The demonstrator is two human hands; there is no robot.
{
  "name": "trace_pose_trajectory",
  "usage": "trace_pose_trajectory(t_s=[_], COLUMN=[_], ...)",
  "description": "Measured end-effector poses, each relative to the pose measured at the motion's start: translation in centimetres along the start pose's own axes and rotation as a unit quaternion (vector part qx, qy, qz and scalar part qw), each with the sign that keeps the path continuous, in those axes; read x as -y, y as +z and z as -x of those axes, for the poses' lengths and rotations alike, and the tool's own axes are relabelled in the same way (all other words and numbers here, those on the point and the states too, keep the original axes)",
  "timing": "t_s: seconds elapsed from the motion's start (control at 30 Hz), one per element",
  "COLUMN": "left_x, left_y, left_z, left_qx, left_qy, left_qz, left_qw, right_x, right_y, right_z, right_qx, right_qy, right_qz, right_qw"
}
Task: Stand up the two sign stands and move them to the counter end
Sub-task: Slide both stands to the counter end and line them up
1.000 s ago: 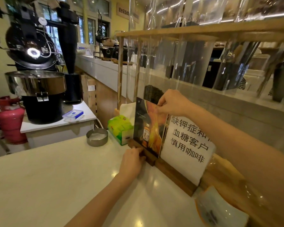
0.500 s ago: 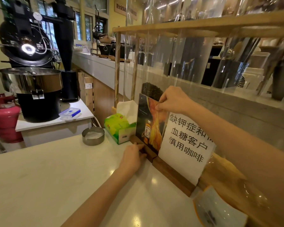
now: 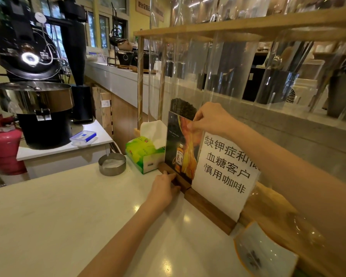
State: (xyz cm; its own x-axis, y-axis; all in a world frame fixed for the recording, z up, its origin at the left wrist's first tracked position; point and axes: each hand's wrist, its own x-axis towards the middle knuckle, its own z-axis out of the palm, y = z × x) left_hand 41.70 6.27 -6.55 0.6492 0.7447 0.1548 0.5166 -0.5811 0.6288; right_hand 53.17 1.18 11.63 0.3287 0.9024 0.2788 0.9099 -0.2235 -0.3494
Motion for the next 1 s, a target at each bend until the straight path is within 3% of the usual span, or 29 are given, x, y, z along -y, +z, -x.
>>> trace_pose_trajectory(t_s=[0.23,0.37,0.57,1.0], left_x=[-0.7,-2.2,-3.6,-4.4], left_y=[-0.2,0.3,1.5,1.0], left_z=[1.8,3.3,5.0,5.1], left_qx=[0.011,0.018,0.013,0.024], left_qy=[0.066,0.125,0.107,0.1], left_qz=[-0.028,-0.055,-0.086,-0.107], left_qw=[0.997,0.99,0.99,0.989], right_x=[0.0,-0.7,-1.8,-2.4], right_y=[-3.5,-4.7,-3.4,-1.9], right_z=[3.7,7.1,9.5,9.9], right_qx=[0.051,0.019,-0.027,-0.115], right_qy=[-0.018,-0.008,0.022,0.027], right_qz=[0.008,-0.012,0.033,0.007], right_qw=[0.999,1.0,0.999,0.993])
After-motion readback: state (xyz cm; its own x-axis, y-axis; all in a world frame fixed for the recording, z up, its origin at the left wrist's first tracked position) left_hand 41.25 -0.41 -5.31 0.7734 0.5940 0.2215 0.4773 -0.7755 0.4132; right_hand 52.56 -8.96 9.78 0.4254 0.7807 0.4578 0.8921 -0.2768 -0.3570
